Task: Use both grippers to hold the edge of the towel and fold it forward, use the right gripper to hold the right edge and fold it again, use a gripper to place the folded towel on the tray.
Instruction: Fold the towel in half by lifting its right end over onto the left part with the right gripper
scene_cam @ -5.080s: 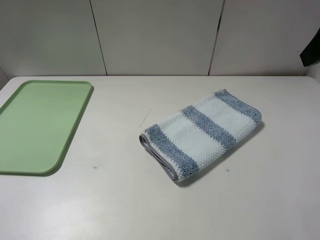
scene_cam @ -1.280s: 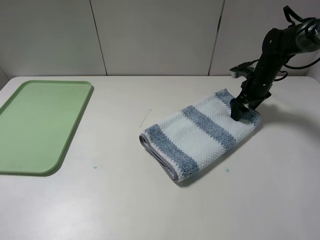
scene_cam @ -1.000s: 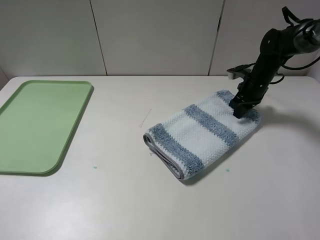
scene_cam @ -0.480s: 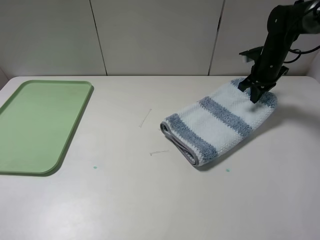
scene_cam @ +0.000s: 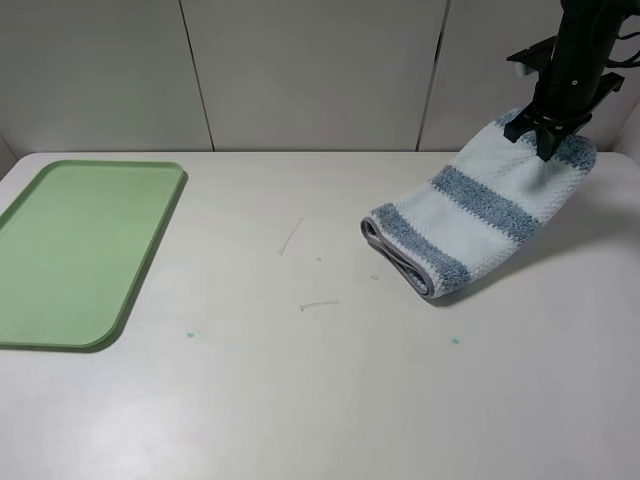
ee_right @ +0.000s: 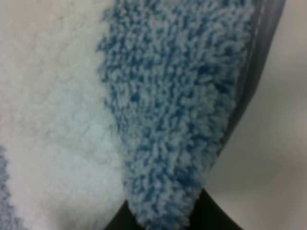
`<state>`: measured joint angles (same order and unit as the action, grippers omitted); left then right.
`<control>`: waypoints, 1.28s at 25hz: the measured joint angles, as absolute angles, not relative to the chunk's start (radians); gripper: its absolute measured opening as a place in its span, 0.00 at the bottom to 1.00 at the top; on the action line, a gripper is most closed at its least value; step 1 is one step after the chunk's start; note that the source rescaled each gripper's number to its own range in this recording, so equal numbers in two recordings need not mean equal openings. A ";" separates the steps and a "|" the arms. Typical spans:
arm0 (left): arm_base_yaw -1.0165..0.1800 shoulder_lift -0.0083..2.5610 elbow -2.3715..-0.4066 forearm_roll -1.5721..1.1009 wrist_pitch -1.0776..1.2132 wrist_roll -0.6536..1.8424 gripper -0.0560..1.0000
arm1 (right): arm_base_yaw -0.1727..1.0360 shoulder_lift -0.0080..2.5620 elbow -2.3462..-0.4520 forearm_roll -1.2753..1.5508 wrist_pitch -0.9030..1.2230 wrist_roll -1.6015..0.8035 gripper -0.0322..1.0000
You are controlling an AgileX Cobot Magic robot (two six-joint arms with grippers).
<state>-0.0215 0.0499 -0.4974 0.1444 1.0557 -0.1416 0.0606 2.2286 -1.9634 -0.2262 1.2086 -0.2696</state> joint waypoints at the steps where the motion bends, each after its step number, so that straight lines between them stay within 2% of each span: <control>1: -0.021 0.050 -0.497 0.144 1.056 -0.142 0.95 | 0.061 2.217 -1.963 -0.223 1.210 -0.270 0.10; 9: -0.021 0.050 -0.497 0.145 1.056 -0.142 0.95 | 0.080 2.138 -1.963 -0.138 1.214 -0.269 0.10; 22: -0.021 0.050 -0.497 0.145 1.056 -0.142 0.95 | 0.244 2.132 -1.816 -0.196 1.212 -0.238 0.10; 32: -0.021 0.050 -0.497 0.145 1.056 -0.142 0.95 | 0.355 2.132 -1.794 -0.162 1.211 -0.232 0.10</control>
